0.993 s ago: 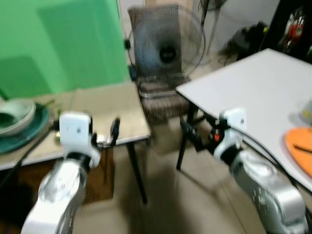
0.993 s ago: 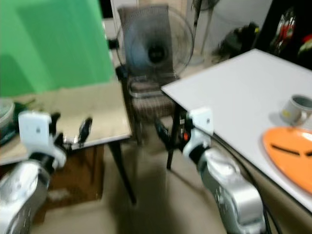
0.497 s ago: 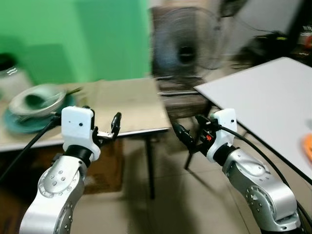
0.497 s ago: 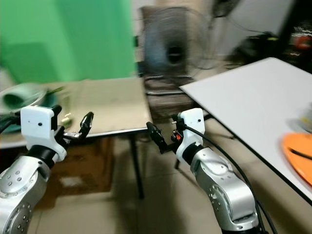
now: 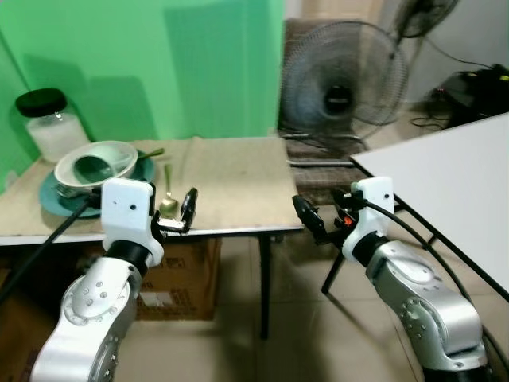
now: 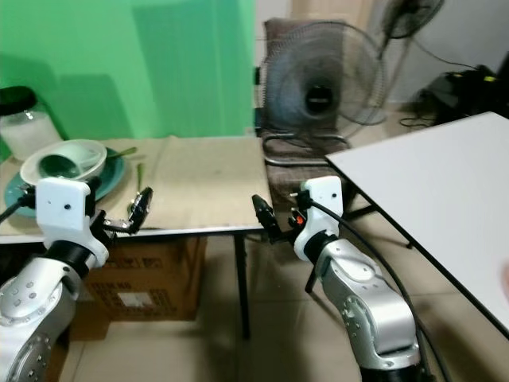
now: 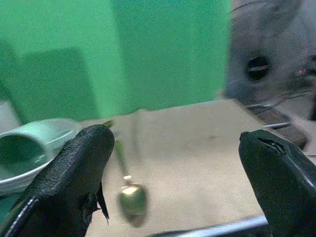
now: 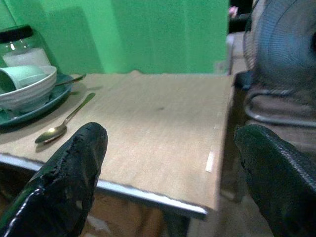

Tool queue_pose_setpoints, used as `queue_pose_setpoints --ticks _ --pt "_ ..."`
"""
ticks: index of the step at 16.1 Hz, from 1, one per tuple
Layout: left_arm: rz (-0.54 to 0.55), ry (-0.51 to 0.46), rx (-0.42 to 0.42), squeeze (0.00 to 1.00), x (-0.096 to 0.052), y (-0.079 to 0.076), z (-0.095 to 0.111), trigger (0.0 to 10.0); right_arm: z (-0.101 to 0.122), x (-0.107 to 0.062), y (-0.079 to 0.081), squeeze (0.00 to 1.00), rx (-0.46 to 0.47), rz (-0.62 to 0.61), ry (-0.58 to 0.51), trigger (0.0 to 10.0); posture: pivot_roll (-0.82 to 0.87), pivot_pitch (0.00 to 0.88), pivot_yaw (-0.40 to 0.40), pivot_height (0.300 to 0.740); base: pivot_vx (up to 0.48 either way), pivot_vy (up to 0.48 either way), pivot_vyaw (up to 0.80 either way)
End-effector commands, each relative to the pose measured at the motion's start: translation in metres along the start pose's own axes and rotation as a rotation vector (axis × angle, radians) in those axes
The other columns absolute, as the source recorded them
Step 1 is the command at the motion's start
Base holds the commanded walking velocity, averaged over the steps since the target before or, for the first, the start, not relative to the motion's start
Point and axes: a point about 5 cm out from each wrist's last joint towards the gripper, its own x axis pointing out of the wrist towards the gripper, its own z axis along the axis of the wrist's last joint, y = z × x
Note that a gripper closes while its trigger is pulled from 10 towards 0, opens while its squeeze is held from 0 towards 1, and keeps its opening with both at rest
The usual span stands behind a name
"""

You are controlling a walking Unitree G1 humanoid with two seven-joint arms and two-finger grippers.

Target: Setting the table

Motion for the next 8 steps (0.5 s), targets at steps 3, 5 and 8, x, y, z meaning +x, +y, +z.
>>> queue_pose_setpoints --ticks 3,5,8 --pt "-0.016 0.000 -0.004 0.00 0.0016 -0.0030 -0.0005 10.0 0.0047 0.0015 -0.0041 1.00 -0.025 -0.011 -0.008 10.0 -0.04 0.000 0.011 0.740 0.309 0.000 0.00" --pt "-0.017 0.004 0.001 0.00 0.0011 -0.0034 -0.0017 10.0 0.0049 0.0032 -0.0019 1.00 -0.038 0.013 -0.004 10.0 -0.03 0.000 -0.002 0.740 0.309 0.000 0.00" --pt "-0.015 0.009 0.013 0.00 -0.0002 -0.0015 -0.0027 10.0 0.0041 0.0052 0.0021 1.00 -0.053 0.047 0.003 10.0 -0.02 0.000 -0.008 0.740 0.308 0.000 0.00"
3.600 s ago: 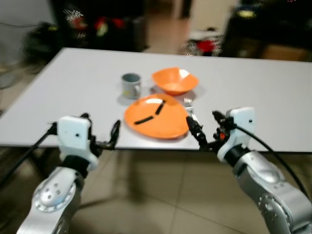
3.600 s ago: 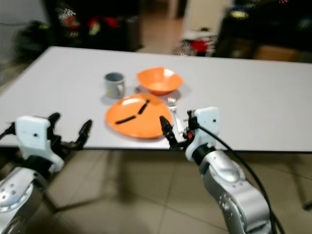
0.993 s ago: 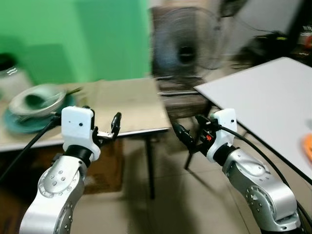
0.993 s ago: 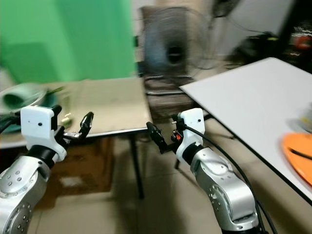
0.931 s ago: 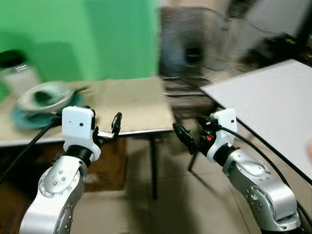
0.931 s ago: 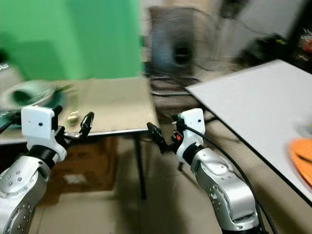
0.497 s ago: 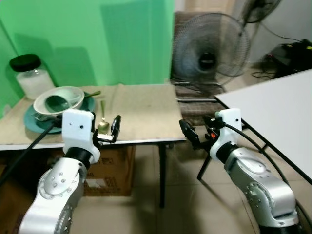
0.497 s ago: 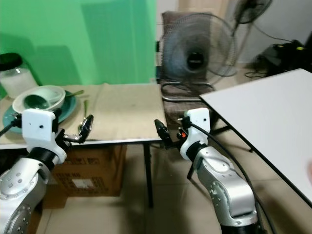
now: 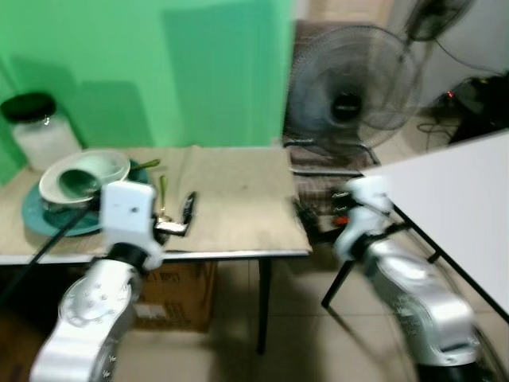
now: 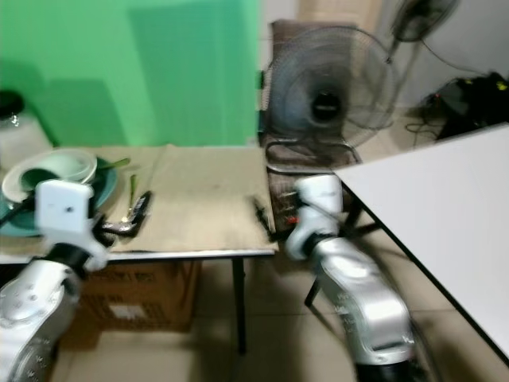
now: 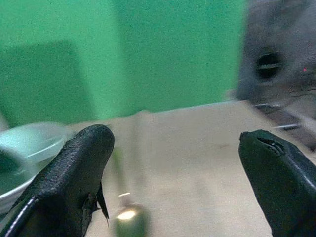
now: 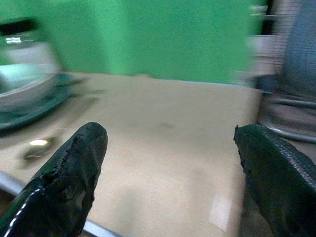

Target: Setting the table

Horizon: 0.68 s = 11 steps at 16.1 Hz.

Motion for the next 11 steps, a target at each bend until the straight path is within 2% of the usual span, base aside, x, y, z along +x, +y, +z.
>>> queue_pose_setpoints --ticks 1,8,11 --pt "-0.022 -0.004 0.000 0.00 0.000 -0.004 0.001 10.0 0.001 -0.003 -0.010 1.00 -0.017 -0.033 0.000 10.0 -0.02 0.000 -0.008 0.740 0.311 0.000 0.00" --pt "-0.033 0.038 0.027 0.00 0.001 -0.002 -0.006 10.0 -0.002 -0.005 -0.008 1.00 -0.031 -0.007 0.009 10.0 -0.03 0.000 0.009 0.740 0.308 0.000 0.00" --pt "-0.041 0.062 0.034 0.00 0.004 -0.004 -0.010 10.0 -0.003 -0.008 -0.007 1.00 -0.014 0.001 0.006 10.0 -0.03 0.000 0.009 0.740 0.304 0.000 0.67"
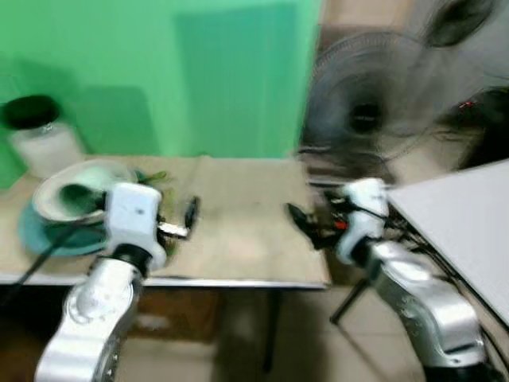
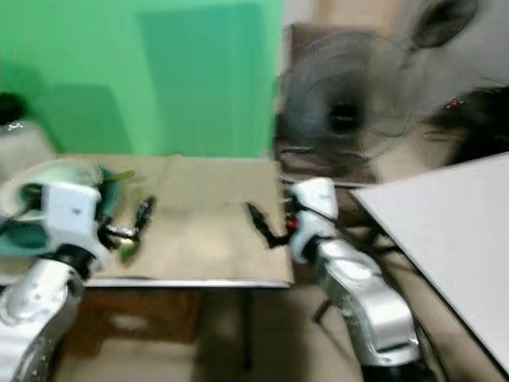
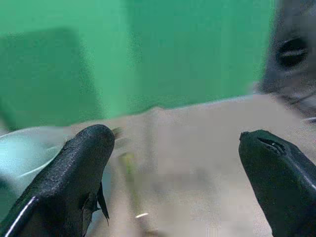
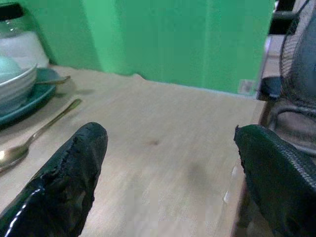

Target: Setting the table

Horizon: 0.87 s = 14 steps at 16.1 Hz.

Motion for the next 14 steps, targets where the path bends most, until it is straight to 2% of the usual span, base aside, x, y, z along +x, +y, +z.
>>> queue_pose_setpoints --ticks 1,6,7,8,9,10,11,14 --pt "0.014 0.042 0.023 0.00 0.003 0.006 -0.006 10.0 0.005 0.003 0.006 1.00 -0.004 0.023 -0.021 10.0 -0.03 0.000 0.009 0.740 0.000 0.000 0.00" --pt "-0.044 0.147 0.049 0.00 0.015 0.013 -0.023 10.0 0.007 0.003 0.008 1.00 -0.031 0.065 -0.001 10.0 -0.04 0.000 0.008 0.740 0.000 0.000 0.00" --pt "-0.056 0.215 0.050 0.00 0.021 0.018 -0.031 10.0 0.006 0.000 0.007 1.00 -0.056 0.102 0.022 10.0 -0.04 0.000 0.008 0.740 0.000 0.000 0.00" --pt "-0.055 0.243 0.049 0.00 0.024 0.022 -0.033 10.0 0.006 -0.001 0.007 0.97 -0.069 0.121 0.035 10.0 -0.04 0.000 0.005 0.740 0.000 0.000 0.00" --pt "-0.031 0.327 0.053 0.00 0.034 0.033 -0.040 10.0 0.004 -0.006 0.006 0.77 -0.111 0.192 0.077 10.0 -0.05 0.000 0.006 0.740 0.000 0.000 0.00" --pt "-0.026 0.349 0.042 0.00 0.038 0.037 -0.041 10.0 0.004 -0.009 0.004 0.44 -0.133 0.232 0.098 10.0 -0.05 0.000 0.010 0.740 0.000 0.000 0.00" --pt "-0.038 0.373 0.011 0.00 0.047 0.040 -0.042 10.0 0.006 -0.015 -0.001 0.00 -0.169 0.289 0.129 10.0 -0.06 0.000 0.012 0.740 0.000 0.000 0.00" --pt "-0.122 0.353 0.009 0.00 0.065 0.036 -0.041 10.0 0.012 -0.017 -0.005 0.00 -0.212 0.318 0.134 10.0 -0.06 0.000 0.011 0.740 0.000 0.000 0.00"
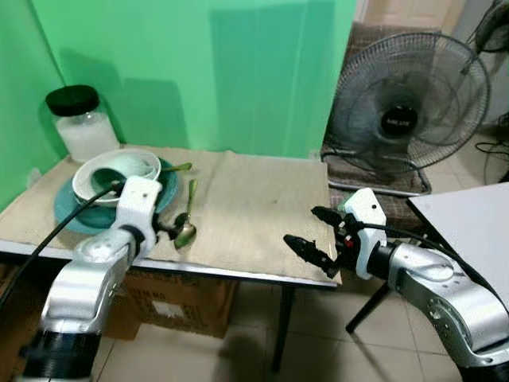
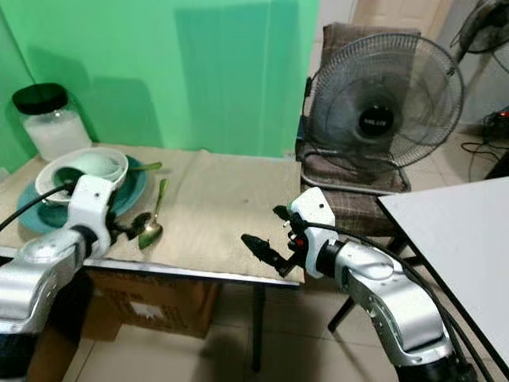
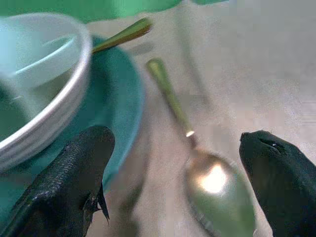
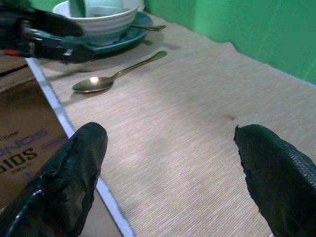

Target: Setting the table

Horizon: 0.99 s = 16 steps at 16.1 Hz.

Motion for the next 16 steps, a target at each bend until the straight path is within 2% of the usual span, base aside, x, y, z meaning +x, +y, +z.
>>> queue_pose_setpoints --ticks 1,5,7,8,9,10,12,16 --pt "-0.041 -0.004 0.017 0.00 0.007 -0.002 0.004 10.0 0.010 -0.002 -0.002 0.00 -0.036 0.008 -0.022 10.0 -0.07 0.000 0.009 0.740 0.000 0.000 0.00" --pt "-0.131 0.003 0.013 0.00 0.023 -0.010 0.015 10.0 0.011 -0.004 -0.005 0.00 -0.058 0.036 -0.013 10.0 -0.07 0.000 0.005 0.740 0.000 0.000 0.00" --pt "-0.141 0.030 0.007 0.00 0.026 -0.011 0.013 10.0 0.011 -0.004 -0.005 0.00 -0.062 0.049 -0.013 10.0 -0.07 0.000 0.006 0.740 0.000 0.000 0.00" --pt "-0.162 0.048 0.004 0.00 0.028 -0.015 0.010 9.3 0.012 -0.005 -0.004 0.00 -0.065 0.073 -0.008 10.0 -0.07 0.000 0.005 0.740 0.000 0.000 0.00" --pt "-0.223 0.041 -0.019 0.00 0.030 -0.024 0.012 3.1 0.013 -0.006 -0.004 0.00 -0.068 0.085 -0.007 10.0 -0.07 0.000 0.002 0.740 0.000 0.000 0.00" --pt "-0.252 0.038 -0.022 0.00 0.030 -0.029 0.013 2.6 0.012 -0.006 -0.004 0.00 -0.069 0.086 -0.006 10.0 -0.07 0.000 0.002 0.740 0.000 0.000 0.00" --pt "-0.253 0.063 -0.011 0.00 0.034 -0.032 0.011 3.8 0.012 -0.007 -0.004 0.00 -0.072 0.095 -0.001 10.0 -0.07 0.000 0.004 0.740 0.000 0.000 0.00" --pt "-0.197 0.114 -0.005 0.00 0.035 -0.027 0.007 4.4 0.012 -0.009 -0.004 0.00 -0.072 0.107 0.005 10.0 -0.07 0.000 0.002 0.740 0.000 0.000 0.00"
